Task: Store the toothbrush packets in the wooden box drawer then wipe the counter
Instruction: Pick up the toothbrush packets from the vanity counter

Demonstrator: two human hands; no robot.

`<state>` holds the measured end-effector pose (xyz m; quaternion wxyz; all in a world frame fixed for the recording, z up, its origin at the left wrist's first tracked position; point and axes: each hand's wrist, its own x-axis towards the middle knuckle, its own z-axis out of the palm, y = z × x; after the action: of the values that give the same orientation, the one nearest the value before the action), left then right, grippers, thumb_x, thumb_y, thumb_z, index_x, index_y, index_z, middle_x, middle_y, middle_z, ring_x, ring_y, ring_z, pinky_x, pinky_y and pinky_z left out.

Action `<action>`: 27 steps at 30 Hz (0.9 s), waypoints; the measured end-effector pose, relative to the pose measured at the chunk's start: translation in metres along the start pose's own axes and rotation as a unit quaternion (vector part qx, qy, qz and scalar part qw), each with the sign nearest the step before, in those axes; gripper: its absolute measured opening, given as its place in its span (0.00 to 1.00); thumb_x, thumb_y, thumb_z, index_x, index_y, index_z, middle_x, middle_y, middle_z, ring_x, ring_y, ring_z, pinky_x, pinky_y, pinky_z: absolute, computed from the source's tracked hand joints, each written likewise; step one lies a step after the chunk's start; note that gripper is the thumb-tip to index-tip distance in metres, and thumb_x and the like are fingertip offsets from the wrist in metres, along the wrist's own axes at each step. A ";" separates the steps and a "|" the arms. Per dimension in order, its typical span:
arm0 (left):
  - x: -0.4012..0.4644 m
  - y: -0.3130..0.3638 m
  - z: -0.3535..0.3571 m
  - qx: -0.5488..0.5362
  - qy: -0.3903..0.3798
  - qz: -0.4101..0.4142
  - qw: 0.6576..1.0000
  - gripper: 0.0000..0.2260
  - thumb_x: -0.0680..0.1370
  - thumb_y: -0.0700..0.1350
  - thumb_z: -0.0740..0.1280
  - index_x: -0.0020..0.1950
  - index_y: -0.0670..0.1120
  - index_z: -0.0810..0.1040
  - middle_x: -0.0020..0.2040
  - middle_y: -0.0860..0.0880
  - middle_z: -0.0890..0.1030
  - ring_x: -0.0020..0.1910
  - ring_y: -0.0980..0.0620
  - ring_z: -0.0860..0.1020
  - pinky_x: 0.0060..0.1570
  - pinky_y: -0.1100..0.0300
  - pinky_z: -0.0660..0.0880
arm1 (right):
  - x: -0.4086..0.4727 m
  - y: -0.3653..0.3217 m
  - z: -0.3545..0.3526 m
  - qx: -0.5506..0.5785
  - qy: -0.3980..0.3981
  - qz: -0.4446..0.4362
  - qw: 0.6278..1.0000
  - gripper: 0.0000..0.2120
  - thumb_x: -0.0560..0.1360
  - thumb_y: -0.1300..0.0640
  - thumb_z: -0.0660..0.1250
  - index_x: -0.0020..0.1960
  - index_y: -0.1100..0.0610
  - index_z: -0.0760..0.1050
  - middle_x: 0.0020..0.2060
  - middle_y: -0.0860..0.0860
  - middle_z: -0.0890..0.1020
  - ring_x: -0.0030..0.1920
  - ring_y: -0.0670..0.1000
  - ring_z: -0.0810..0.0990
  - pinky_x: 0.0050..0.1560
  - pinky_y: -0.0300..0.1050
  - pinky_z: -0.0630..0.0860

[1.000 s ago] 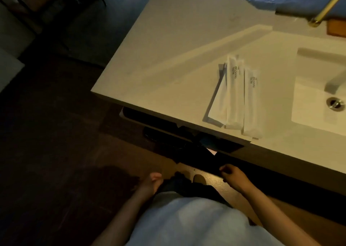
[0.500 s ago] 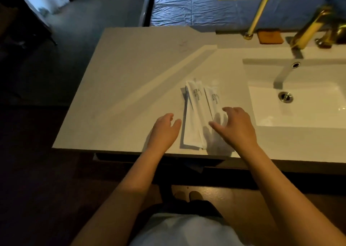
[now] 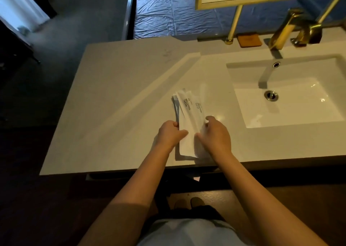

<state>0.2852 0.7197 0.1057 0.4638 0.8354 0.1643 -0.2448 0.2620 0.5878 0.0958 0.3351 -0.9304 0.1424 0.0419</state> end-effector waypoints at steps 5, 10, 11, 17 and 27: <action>0.004 -0.001 0.002 -0.050 -0.020 -0.017 0.998 0.04 0.69 0.41 0.68 0.42 0.48 0.76 0.46 0.45 0.82 0.47 0.43 0.81 0.53 0.42 0.78 | 0.009 0.009 -0.005 -0.013 -0.028 0.031 0.999 0.23 0.66 0.52 0.73 0.58 0.59 0.74 0.56 0.58 0.74 0.57 0.58 0.72 0.47 0.43 0.68; 0.006 0.002 -0.001 -0.045 -0.038 -0.017 0.998 0.05 0.73 0.40 0.68 0.41 0.49 0.74 0.44 0.49 0.79 0.44 0.49 0.79 0.42 0.54 0.79 | 0.017 0.020 -0.014 0.031 -0.057 0.054 0.996 0.25 0.65 0.55 0.73 0.59 0.58 0.69 0.57 0.59 0.74 0.52 0.57 0.75 0.44 0.42 0.67; 0.006 0.001 -0.002 -0.057 -0.049 -0.026 0.997 0.04 0.74 0.40 0.67 0.43 0.48 0.74 0.45 0.48 0.79 0.45 0.49 0.79 0.41 0.55 0.78 | 0.018 0.022 -0.017 0.043 -0.057 0.062 0.996 0.25 0.66 0.57 0.73 0.60 0.58 0.68 0.56 0.59 0.75 0.50 0.56 0.75 0.43 0.42 0.68; 0.004 -0.001 -0.005 -0.096 -0.060 -0.032 0.993 0.06 0.74 0.46 0.69 0.46 0.47 0.74 0.42 0.50 0.79 0.40 0.53 0.78 0.33 0.60 0.75 | 0.020 0.028 -0.023 0.087 -0.089 0.080 0.989 0.29 0.67 0.51 0.73 0.64 0.59 0.70 0.58 0.56 0.79 0.51 0.55 0.78 0.45 0.43 0.71; 0.007 -0.006 0.003 -0.104 -0.038 -0.016 0.994 0.06 0.74 0.40 0.68 0.50 0.45 0.74 0.42 0.50 0.79 0.40 0.53 0.79 0.34 0.59 0.76 | 0.019 0.017 -0.018 0.156 -0.100 0.071 0.980 0.09 0.65 0.62 0.69 0.46 0.58 0.79 0.41 0.52 0.82 0.43 0.55 0.80 0.39 0.43 0.77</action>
<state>0.2871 0.7202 0.0958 0.5502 0.7699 0.1847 -0.2654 0.2745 0.5596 0.0965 0.4845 -0.8456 0.1786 0.1354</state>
